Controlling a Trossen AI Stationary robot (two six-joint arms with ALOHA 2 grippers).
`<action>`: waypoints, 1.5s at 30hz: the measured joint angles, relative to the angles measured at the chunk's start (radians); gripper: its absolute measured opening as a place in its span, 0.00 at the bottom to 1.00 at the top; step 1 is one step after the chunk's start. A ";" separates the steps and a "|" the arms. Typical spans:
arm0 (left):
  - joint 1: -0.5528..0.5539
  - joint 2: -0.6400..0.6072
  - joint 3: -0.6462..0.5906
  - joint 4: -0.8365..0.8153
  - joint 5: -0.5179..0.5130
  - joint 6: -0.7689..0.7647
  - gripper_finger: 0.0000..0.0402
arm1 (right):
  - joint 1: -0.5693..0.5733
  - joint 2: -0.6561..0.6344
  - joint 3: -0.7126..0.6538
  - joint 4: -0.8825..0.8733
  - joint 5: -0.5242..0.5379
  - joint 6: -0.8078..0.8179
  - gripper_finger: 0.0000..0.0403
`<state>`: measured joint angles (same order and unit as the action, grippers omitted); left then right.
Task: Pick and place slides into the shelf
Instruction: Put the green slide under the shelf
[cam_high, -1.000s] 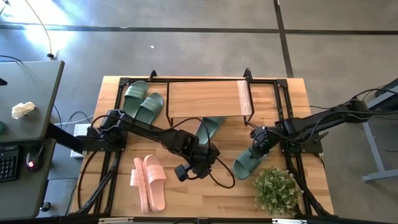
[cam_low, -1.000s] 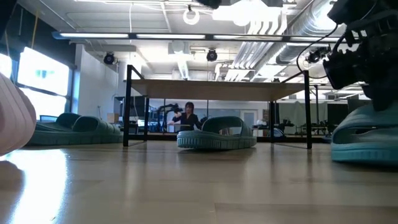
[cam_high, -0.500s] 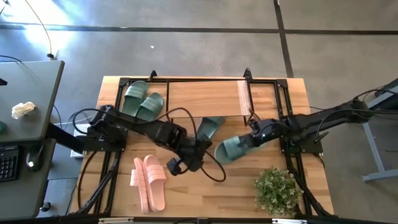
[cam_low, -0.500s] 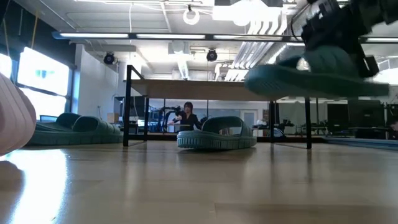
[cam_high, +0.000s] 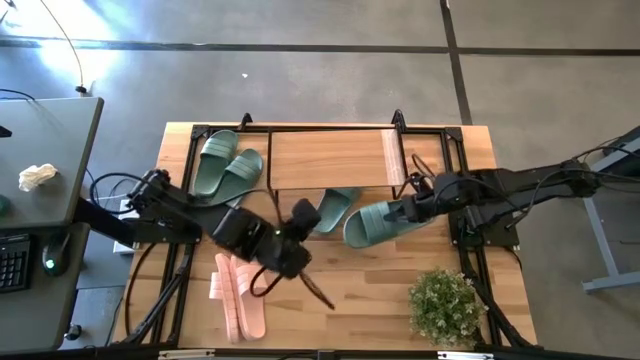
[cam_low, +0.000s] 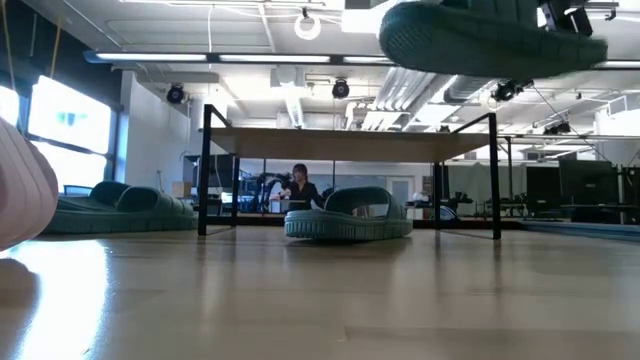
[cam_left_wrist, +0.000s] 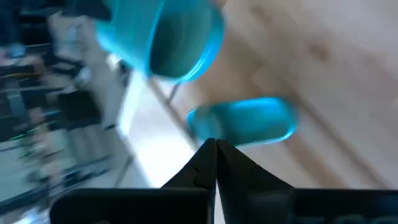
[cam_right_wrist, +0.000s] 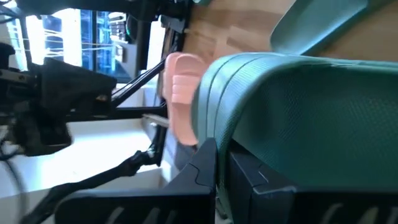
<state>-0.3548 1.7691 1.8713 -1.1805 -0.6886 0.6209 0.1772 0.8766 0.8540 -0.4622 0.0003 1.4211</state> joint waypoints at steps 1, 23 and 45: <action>-0.014 0.000 0.000 -0.004 -0.047 0.000 0.00 | 0.000 0.000 0.003 0.003 -0.012 0.014 0.00; -0.058 0.002 -0.001 0.208 0.080 0.038 0.00 | 0.099 0.094 0.008 0.023 0.111 0.149 0.00; -0.058 0.003 -0.001 0.177 0.177 0.137 0.00 | 0.433 0.496 0.007 0.078 0.901 0.833 0.00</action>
<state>-0.4131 1.7718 1.8706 -1.0038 -0.5115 0.7581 0.6102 1.3728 0.8608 -0.3842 0.9018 2.2546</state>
